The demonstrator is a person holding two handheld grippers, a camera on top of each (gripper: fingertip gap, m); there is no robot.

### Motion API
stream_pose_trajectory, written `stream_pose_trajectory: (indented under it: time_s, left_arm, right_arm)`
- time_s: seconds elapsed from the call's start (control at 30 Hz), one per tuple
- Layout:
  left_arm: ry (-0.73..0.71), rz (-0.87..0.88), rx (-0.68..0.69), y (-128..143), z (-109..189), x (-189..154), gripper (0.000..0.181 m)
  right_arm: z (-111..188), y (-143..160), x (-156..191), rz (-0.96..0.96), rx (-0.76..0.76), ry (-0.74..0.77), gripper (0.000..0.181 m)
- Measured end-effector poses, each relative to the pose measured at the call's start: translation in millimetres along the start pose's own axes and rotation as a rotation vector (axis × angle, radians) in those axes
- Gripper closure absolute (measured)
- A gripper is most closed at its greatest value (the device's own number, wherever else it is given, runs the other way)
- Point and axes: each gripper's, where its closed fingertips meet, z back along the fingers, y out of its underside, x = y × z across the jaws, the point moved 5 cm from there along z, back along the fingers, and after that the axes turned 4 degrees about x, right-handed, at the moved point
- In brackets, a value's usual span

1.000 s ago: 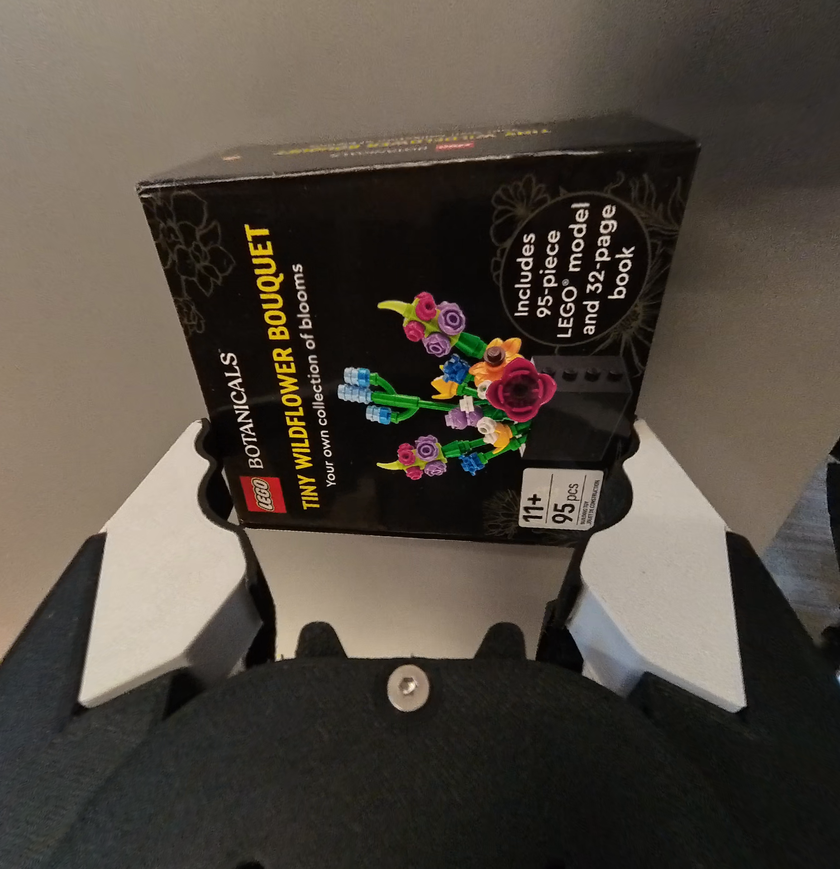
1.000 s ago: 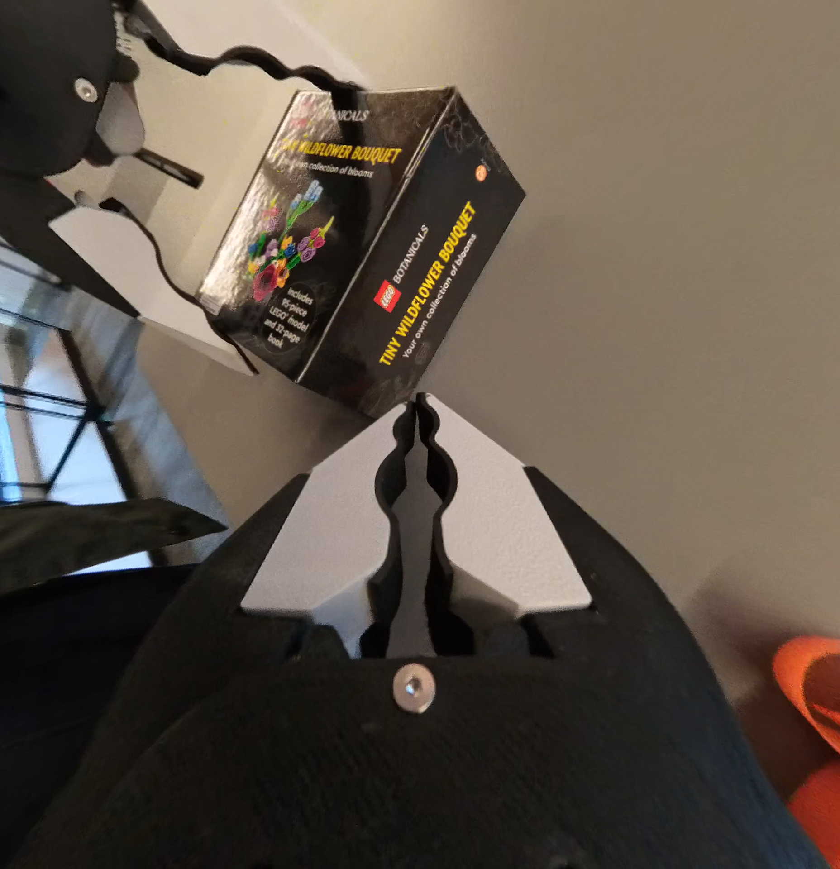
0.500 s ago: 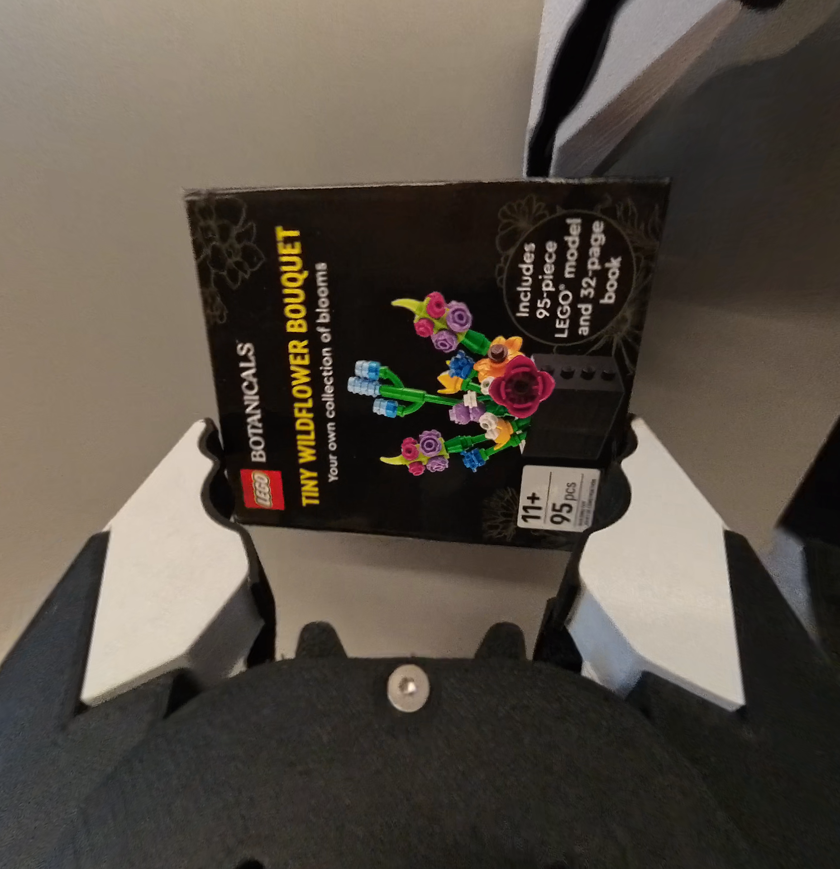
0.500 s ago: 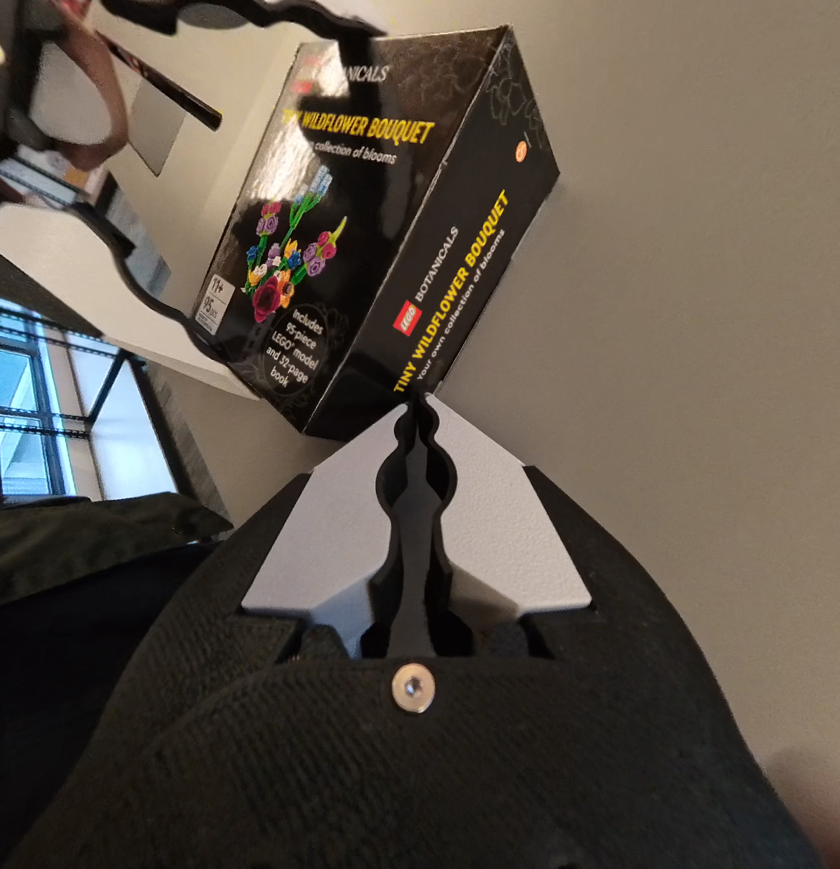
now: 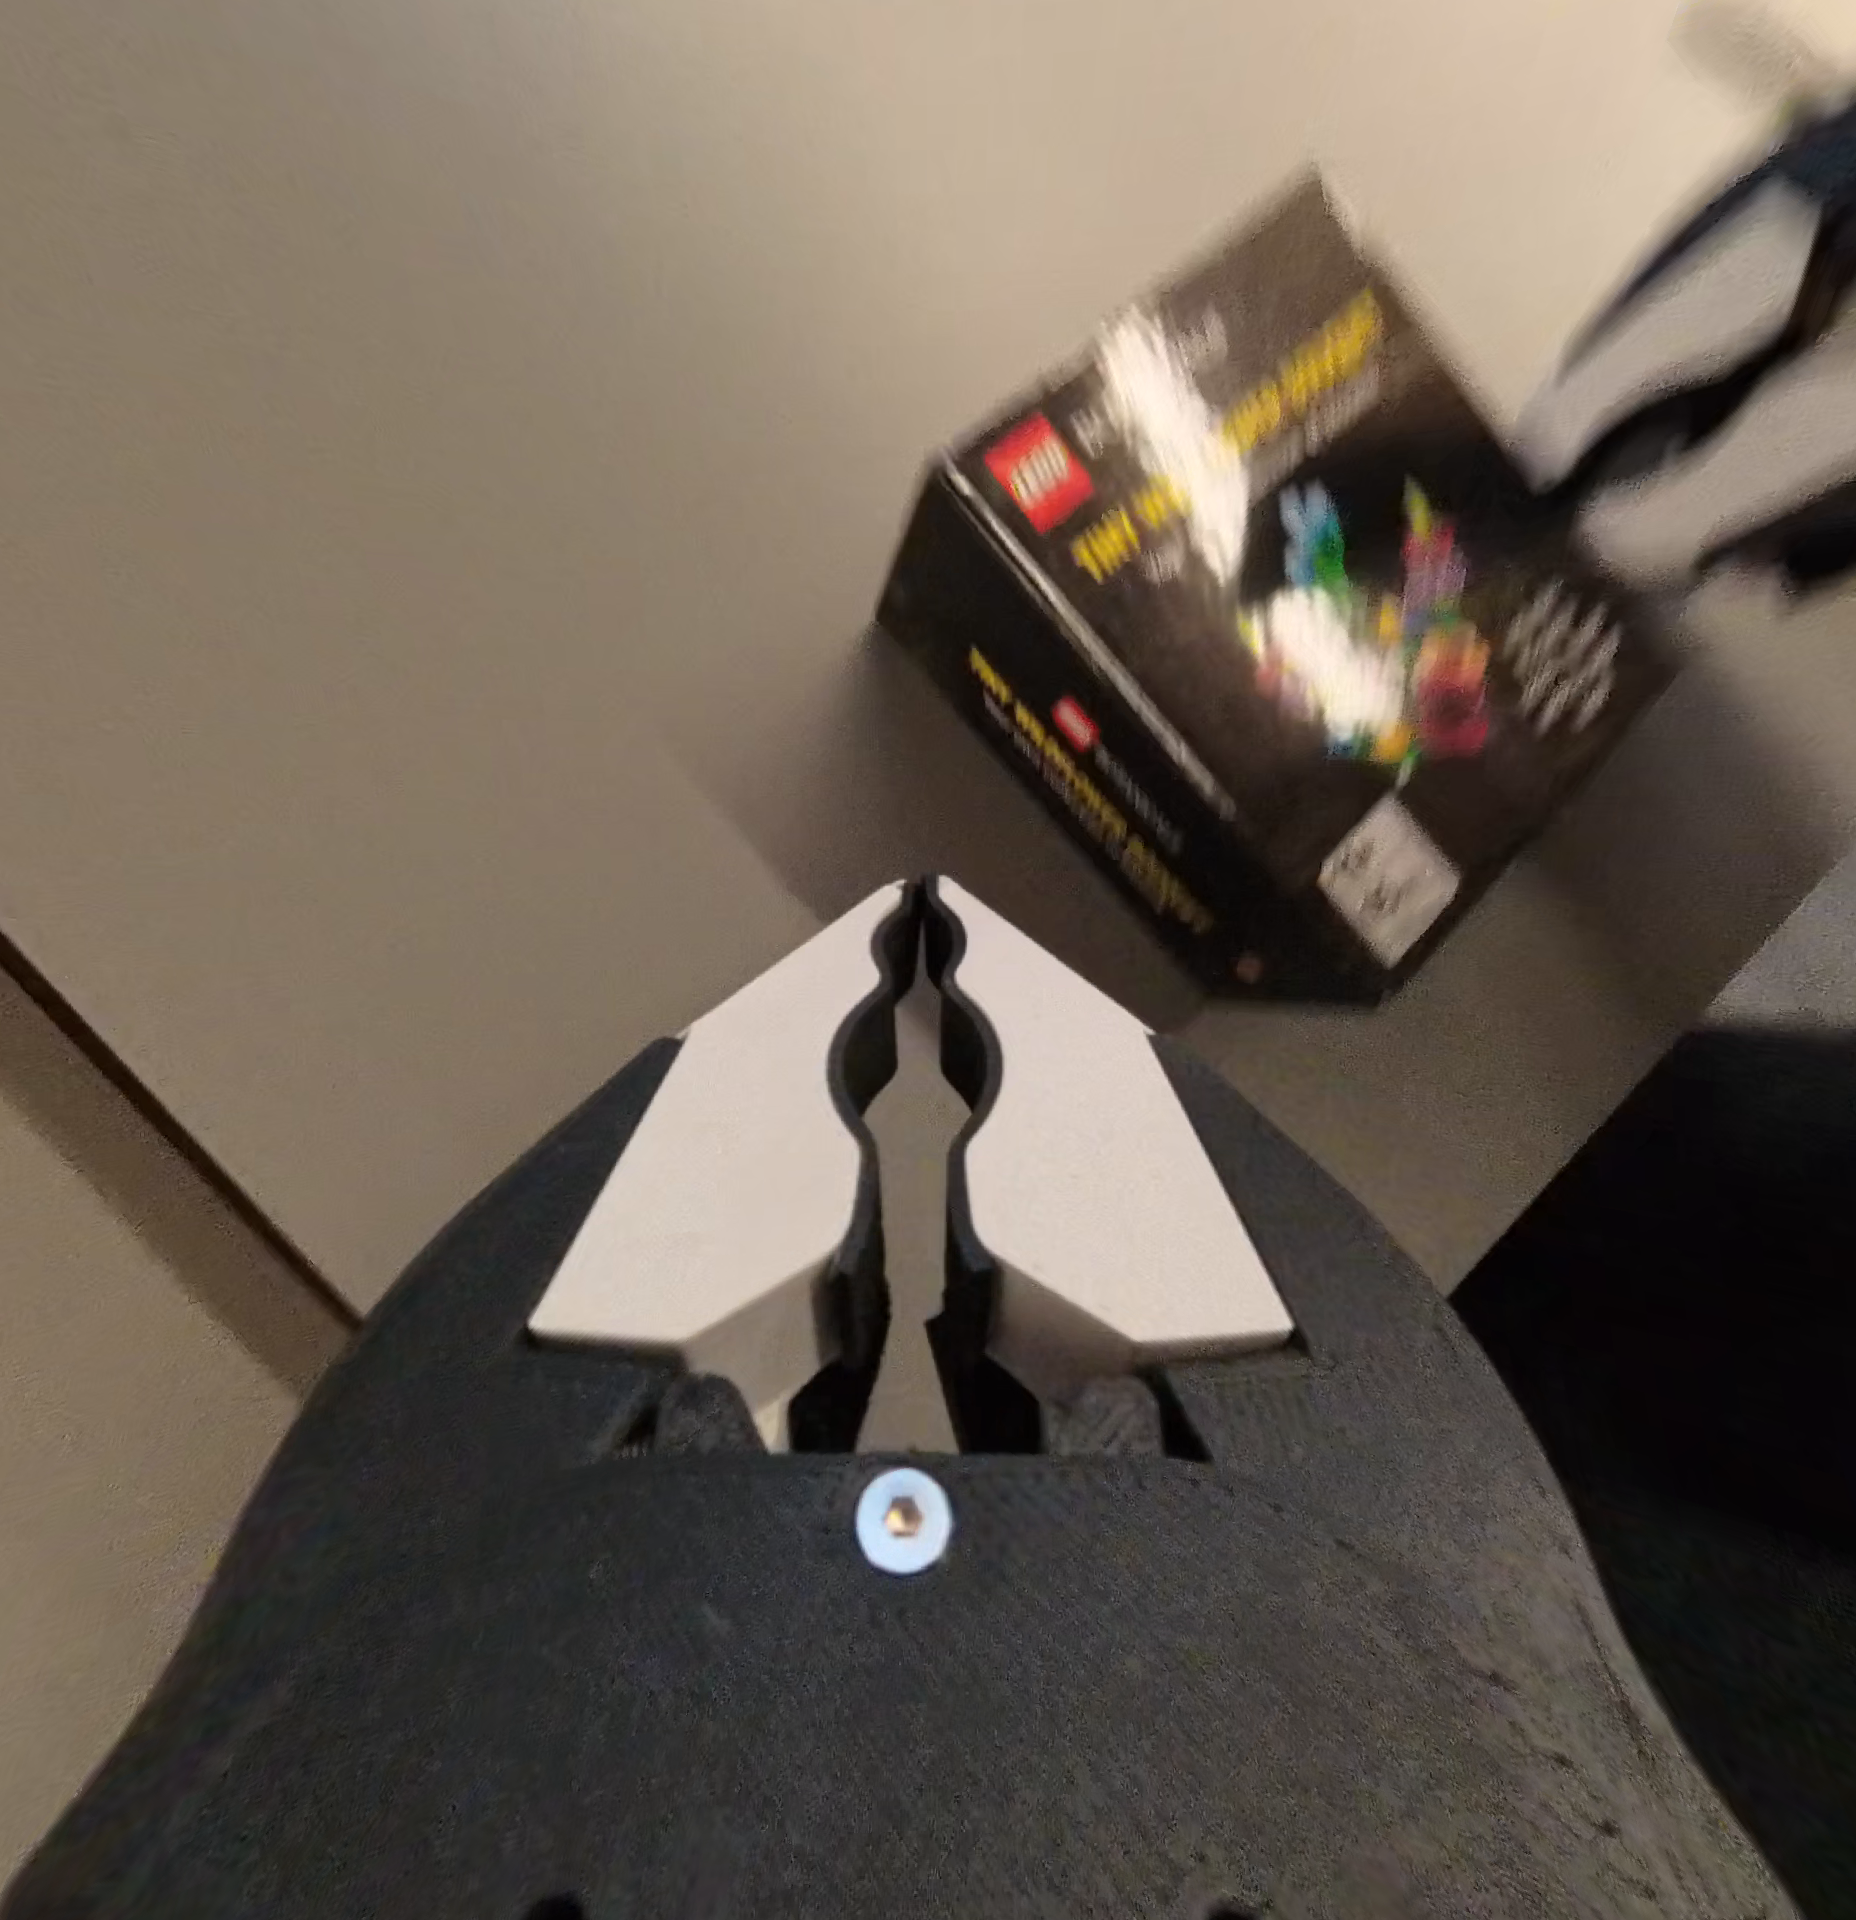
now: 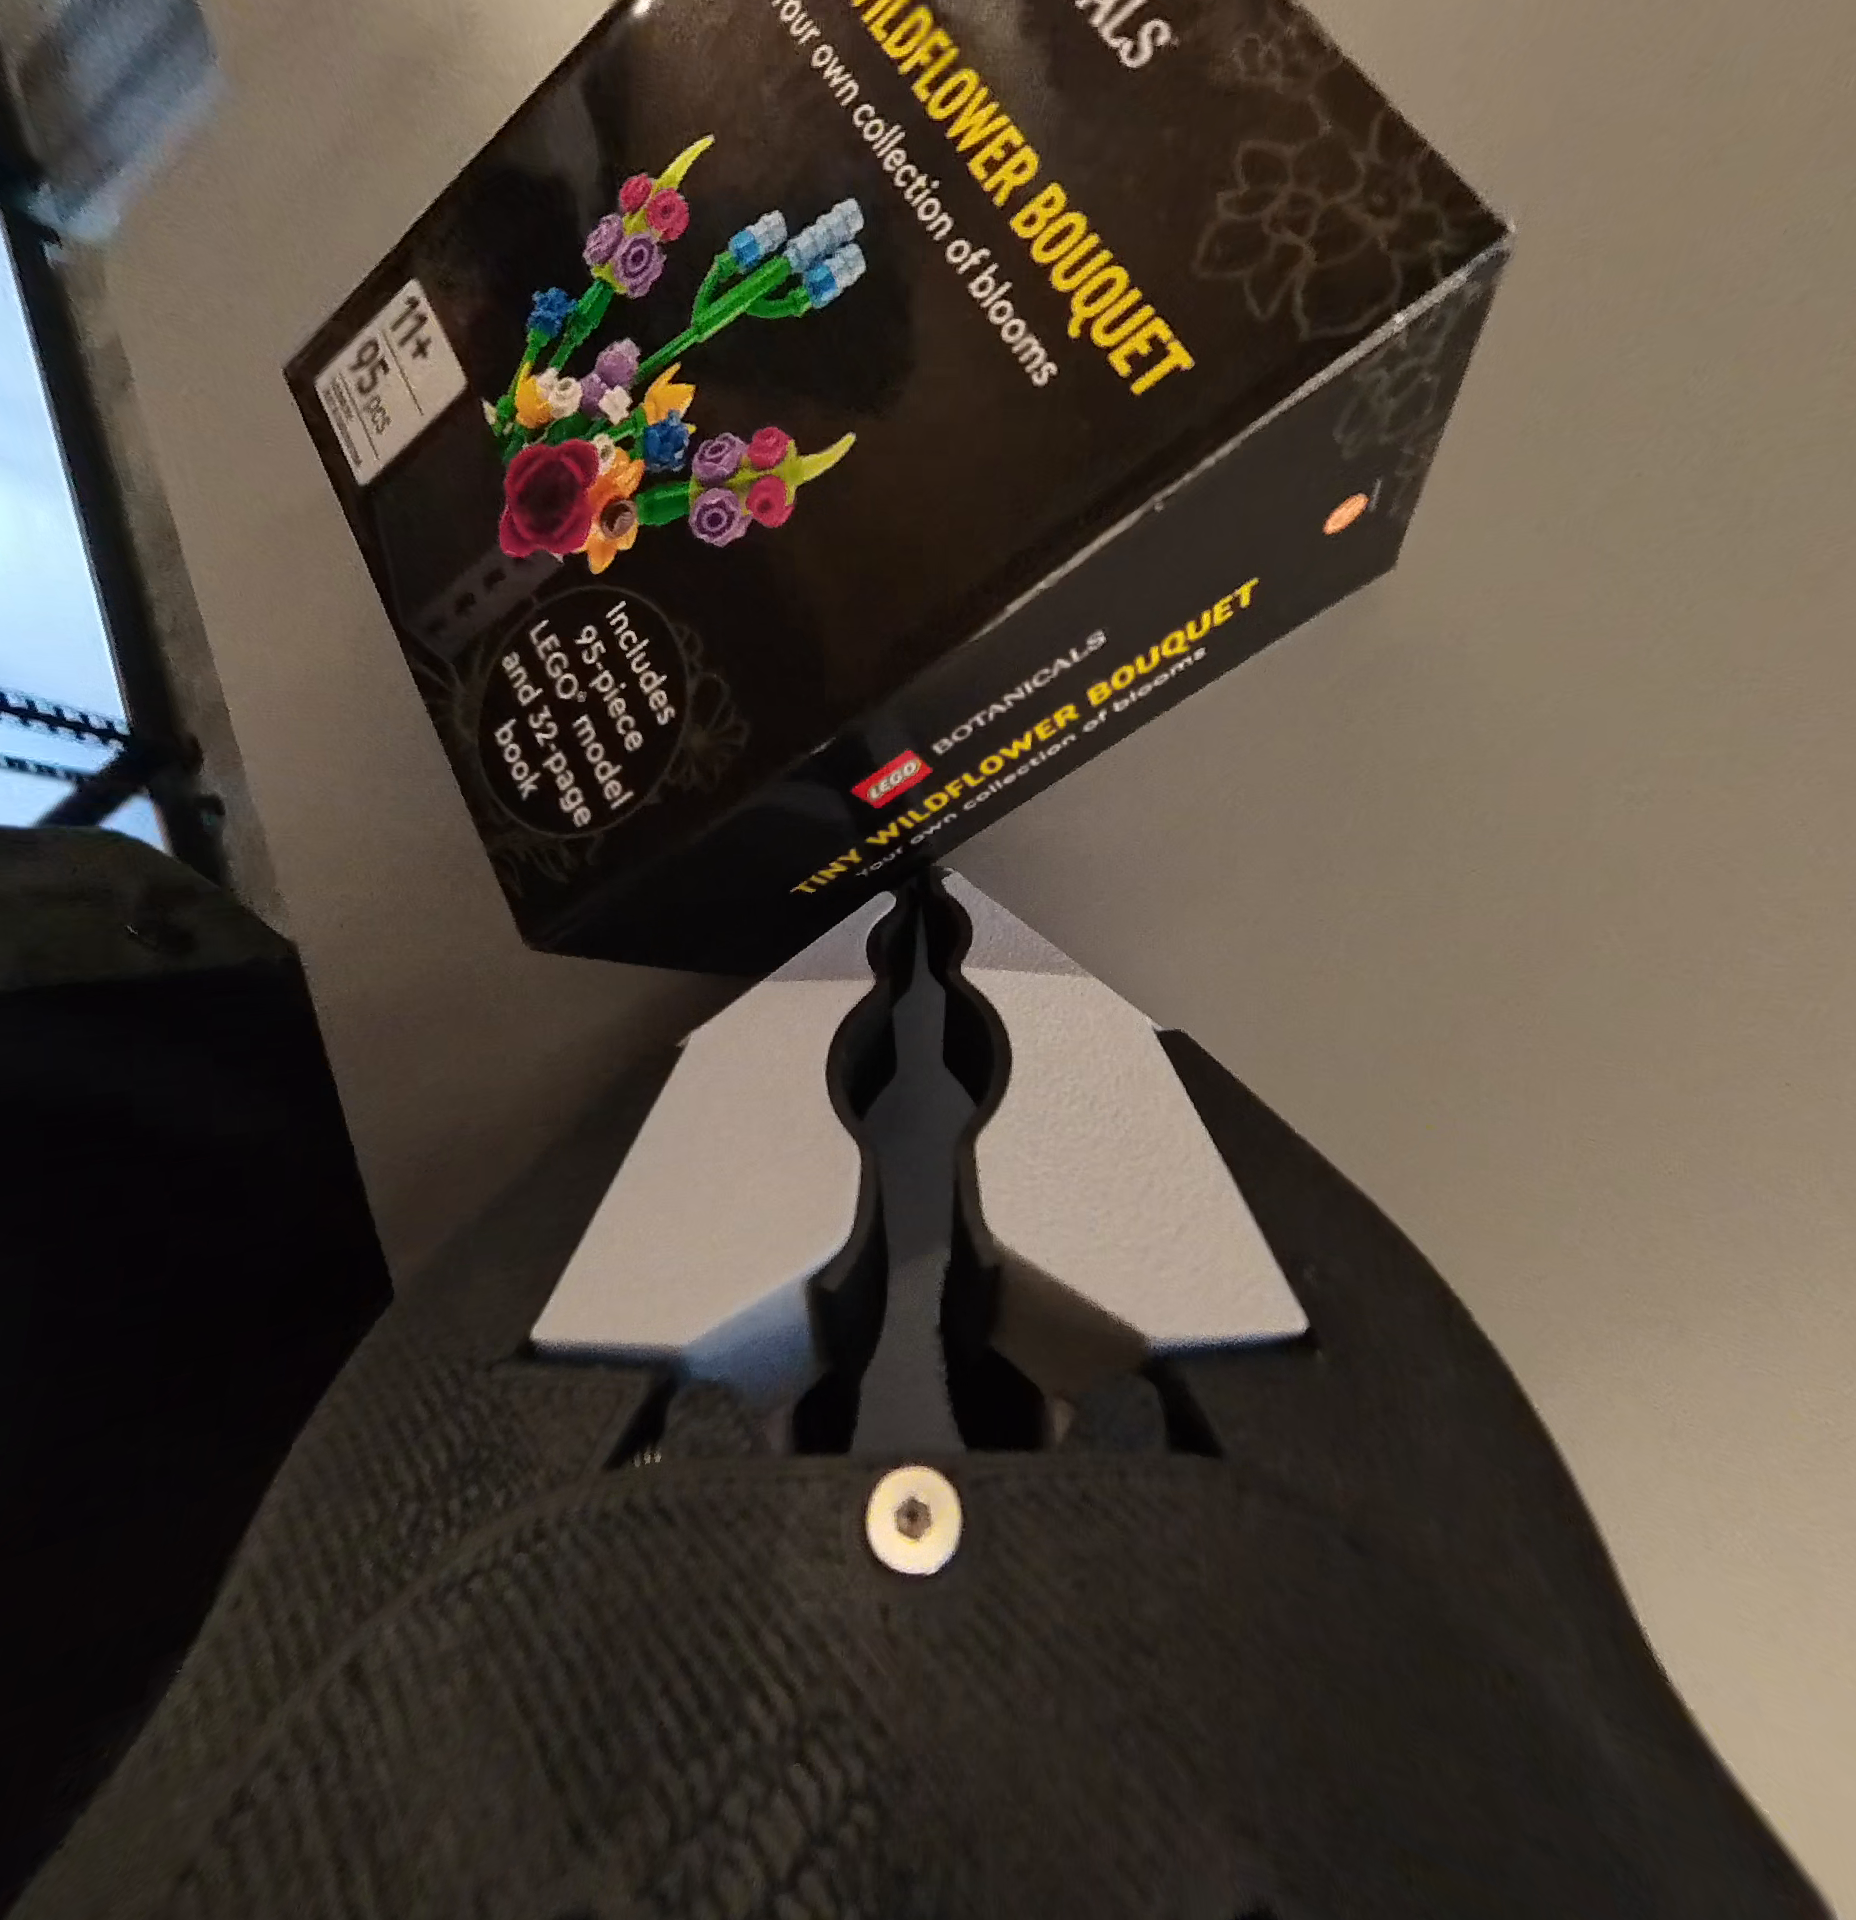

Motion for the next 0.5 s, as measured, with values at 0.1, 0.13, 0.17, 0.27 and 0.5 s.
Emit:
stream_pose_trajectory:
  time_s: [0.1,0.13,0.17,0.27,0.5]
  left_arm:
    - [0.069,-0.25,0.219,18,-18,-13,0.181]
    - [0.066,-0.303,0.267,21,-27,-15,0.181]
    - [0.059,-0.344,0.28,21,-35,-18,0.181]
    - [0.082,-0.39,0.242,8,-47,-31,0.181]
    - [0.065,-0.355,0.177,-2,-59,-47,0.181]
  right_arm:
    - [-1,-3,0,0.093,0.028,-0.002,0.181]
    - [-1,-4,0,0.119,0.039,0.001,0.181]
    - [-1,-5,-1,0.138,0.05,0.003,0.18]
    - [-2,-8,-3,0.161,0.06,0.019,0.181]
    - [16,-16,-13,0.2,0.111,0.2,0.181]
